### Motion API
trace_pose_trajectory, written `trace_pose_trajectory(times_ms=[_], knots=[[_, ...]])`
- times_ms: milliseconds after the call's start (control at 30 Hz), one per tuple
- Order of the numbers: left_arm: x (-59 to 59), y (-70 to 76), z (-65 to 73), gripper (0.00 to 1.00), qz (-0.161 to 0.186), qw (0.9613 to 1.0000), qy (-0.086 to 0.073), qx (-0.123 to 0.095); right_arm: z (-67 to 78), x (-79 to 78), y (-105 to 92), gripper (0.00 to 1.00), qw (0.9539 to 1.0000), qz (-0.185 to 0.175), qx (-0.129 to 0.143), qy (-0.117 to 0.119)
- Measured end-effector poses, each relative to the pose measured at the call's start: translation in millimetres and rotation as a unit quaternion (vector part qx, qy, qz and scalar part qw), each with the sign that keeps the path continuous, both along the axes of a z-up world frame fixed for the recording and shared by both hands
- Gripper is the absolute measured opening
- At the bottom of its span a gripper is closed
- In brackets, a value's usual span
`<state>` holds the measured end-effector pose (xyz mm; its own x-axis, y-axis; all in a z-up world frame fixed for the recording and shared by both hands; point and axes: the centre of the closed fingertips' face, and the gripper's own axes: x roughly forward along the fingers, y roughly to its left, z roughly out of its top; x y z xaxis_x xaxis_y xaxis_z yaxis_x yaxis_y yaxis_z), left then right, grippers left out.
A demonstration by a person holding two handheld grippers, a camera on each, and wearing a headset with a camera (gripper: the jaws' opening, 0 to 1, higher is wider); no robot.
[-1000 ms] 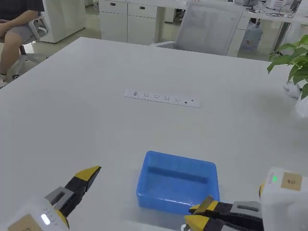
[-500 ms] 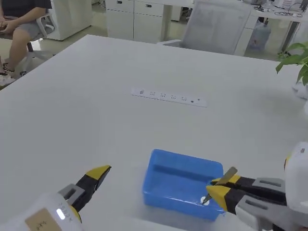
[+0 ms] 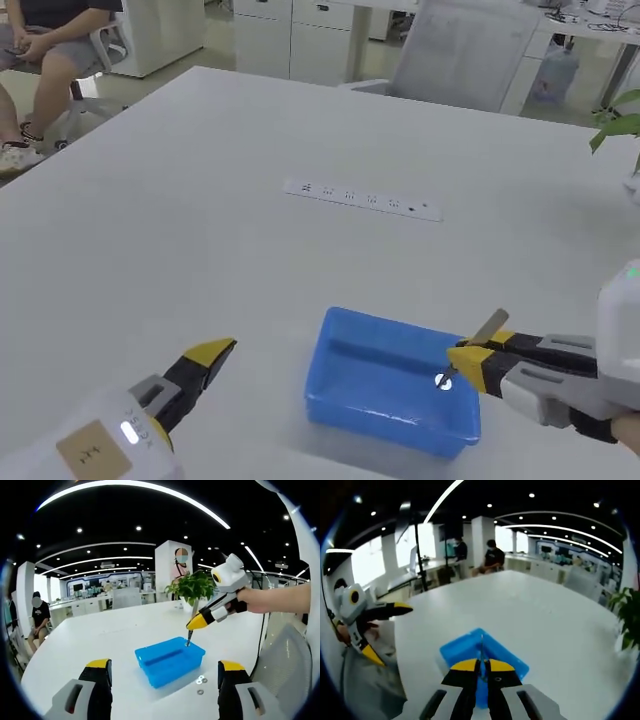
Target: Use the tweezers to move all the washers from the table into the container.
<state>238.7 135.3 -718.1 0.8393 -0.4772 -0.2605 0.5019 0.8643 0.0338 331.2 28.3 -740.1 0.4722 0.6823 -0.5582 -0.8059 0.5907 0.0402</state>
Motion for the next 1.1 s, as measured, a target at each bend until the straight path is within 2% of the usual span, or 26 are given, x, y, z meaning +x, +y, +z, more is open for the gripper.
trace_pose_trajectory(times_ms=[400,500,1100], knots=[[0.6,2.0,0.4,0.87,0.005,1.0000,0.003,-0.006,-25.9,8.3,-4.4,0.03,0.9995,-0.009,-0.011,0.028],[0.7,2.4,0.0,0.86,0.005,1.0000,0.004,-0.005,-30.1,8.6,-5.0,0.03,0.9993,-0.008,-0.022,0.028],[2.3,7.1,-0.3,0.83,0.009,0.9999,0.003,-0.008,-52.0,17.6,-2.8,0.03,0.9983,-0.012,-0.032,0.046]])
